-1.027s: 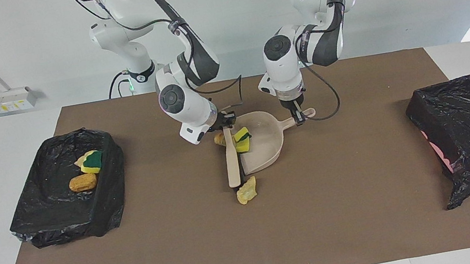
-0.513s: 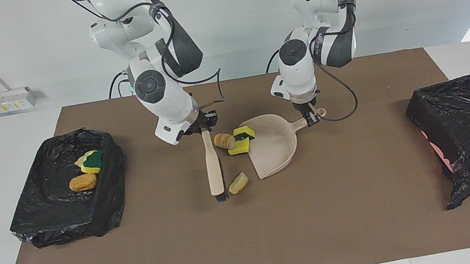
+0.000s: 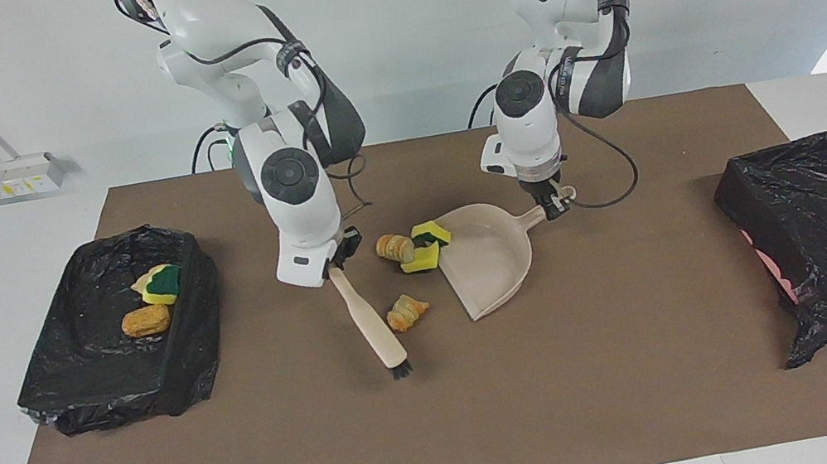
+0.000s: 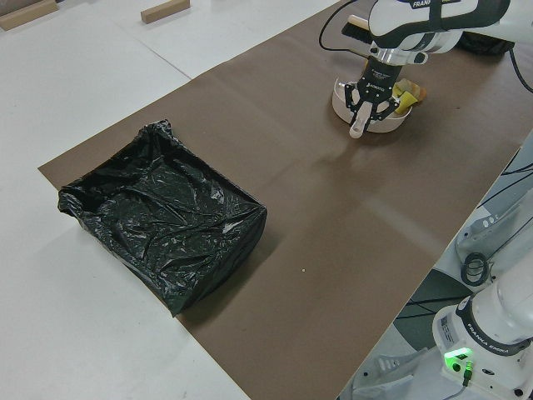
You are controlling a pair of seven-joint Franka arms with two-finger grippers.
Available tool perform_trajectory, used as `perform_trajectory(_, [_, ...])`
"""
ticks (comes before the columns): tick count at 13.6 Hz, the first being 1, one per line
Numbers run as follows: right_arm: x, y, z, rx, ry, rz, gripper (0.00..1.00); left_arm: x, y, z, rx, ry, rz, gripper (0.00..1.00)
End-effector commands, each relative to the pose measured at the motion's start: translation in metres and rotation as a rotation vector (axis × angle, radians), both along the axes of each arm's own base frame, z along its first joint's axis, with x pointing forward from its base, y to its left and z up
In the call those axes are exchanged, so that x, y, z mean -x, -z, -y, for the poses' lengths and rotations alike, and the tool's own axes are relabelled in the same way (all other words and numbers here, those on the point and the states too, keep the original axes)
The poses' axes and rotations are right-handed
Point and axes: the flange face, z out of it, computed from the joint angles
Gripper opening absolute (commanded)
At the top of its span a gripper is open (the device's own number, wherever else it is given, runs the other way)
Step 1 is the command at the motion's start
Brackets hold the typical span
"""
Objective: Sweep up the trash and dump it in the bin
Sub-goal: 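Sweep the scraps into the dustpan held by the left gripper, then sweep the remaining bread pieces into the dustpan with the right gripper's brush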
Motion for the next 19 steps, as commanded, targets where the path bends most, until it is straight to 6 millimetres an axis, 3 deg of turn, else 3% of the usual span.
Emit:
perform_trajectory(1, [0.013, 0.007, -0.019, 0.022, -0.031, -0.054, 0.0, 0.008, -0.002, -0.008, -0.02, -0.027, 0.01, 0.0])
perform_trajectory(5, [0.054, 0.022, -0.035, -0.091, 0.07, -0.195, 0.0, 0.008, -0.002, -0.008, -0.018, -0.026, 0.012, 0.0])
perform_trajectory(9, [0.069, 0.013, -0.074, -0.237, 0.191, -0.268, 0.0, 0.008, -0.002, -0.007, -0.017, -0.027, 0.014, 0.0])
perform_trajectory(12, [0.067, -0.003, -0.099, -0.337, 0.283, -0.271, 0.0, 0.008, -0.003, -0.007, -0.017, -0.026, 0.015, 0.0])
perform_trajectory(14, [0.052, -0.021, -0.071, -0.32, 0.344, -0.275, 0.0, 0.007, -0.002, -0.008, -0.015, -0.018, 0.013, 0.0])
perform_trajectory(16, [0.051, -0.056, -0.028, -0.244, 0.389, -0.26, 0.0, 0.007, -0.003, -0.007, -0.012, -0.011, 0.015, 0.0])
perform_trajectory(17, [0.06, -0.064, -0.019, -0.14, 0.435, -0.259, 0.0, 0.007, -0.002, -0.008, -0.012, -0.008, 0.014, 0.0])
perform_trajectory(19, [0.112, -0.044, -0.026, 0.058, 0.548, -0.22, 0.0, 0.007, -0.002, -0.008, -0.012, 0.022, 0.006, 0.0])
